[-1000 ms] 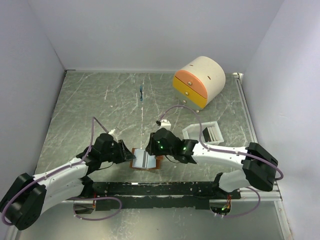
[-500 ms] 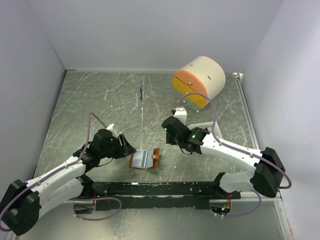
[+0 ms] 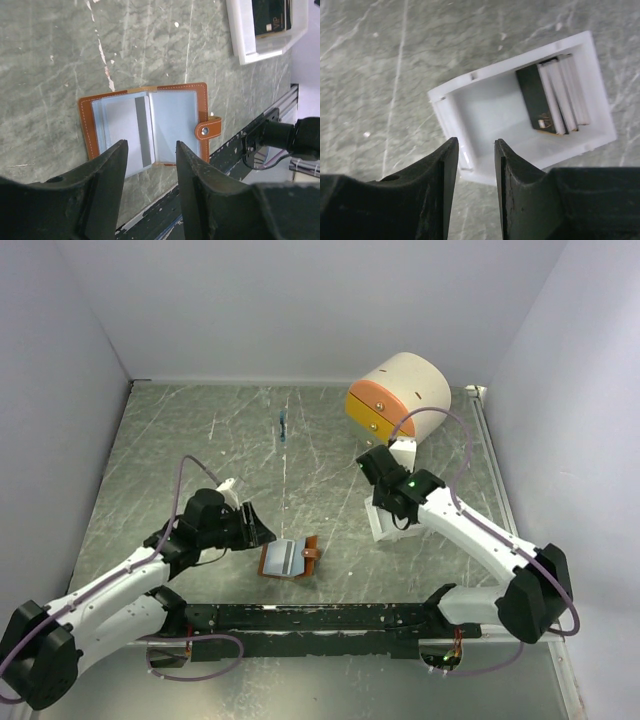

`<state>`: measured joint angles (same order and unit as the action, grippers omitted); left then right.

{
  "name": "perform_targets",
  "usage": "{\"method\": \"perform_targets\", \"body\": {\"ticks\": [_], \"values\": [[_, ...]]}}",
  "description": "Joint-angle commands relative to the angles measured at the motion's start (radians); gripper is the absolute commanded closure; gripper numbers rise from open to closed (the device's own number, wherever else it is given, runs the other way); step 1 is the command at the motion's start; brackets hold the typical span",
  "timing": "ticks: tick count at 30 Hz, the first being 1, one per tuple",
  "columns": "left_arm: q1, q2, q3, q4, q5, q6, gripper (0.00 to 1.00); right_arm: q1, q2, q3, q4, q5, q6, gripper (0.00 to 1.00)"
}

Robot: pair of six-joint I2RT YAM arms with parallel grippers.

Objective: Put the credit cards into the card holder
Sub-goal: Pick up the credit card from the storage box.

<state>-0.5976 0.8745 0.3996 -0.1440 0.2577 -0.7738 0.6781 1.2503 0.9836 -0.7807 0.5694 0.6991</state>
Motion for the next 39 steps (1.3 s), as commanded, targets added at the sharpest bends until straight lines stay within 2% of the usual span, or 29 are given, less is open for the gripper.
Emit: {"method": "perform_targets", "body": {"ticks": [1, 5, 13, 17, 24, 39], "values": [[-0.004, 0.042, 0.002, 0.092, 0.122, 0.034, 0.49, -0.074, 0.049, 0.041, -0.051, 0.063, -0.072, 0.64], [-0.007, 0.089, -0.015, 0.172, 0.197, 0.025, 0.55, -0.135, 0.079, 0.039, -0.017, 0.043, -0.13, 0.63], [-0.047, 0.192, -0.01, 0.266, 0.275, 0.007, 0.58, -0.18, 0.193, 0.038, 0.022, 0.075, -0.191, 0.62], [-0.079, 0.217, -0.018, 0.31, 0.268, -0.019, 0.58, -0.216, 0.24, 0.046, -0.002, 0.152, -0.208, 0.62], [-0.122, 0.255, -0.029, 0.371, 0.252, -0.051, 0.58, -0.273, 0.29, 0.024, 0.053, 0.17, -0.276, 0.62], [-0.166, 0.278, -0.048, 0.423, 0.207, -0.088, 0.59, -0.29, 0.359, 0.001, 0.119, 0.117, -0.336, 0.62]]}}
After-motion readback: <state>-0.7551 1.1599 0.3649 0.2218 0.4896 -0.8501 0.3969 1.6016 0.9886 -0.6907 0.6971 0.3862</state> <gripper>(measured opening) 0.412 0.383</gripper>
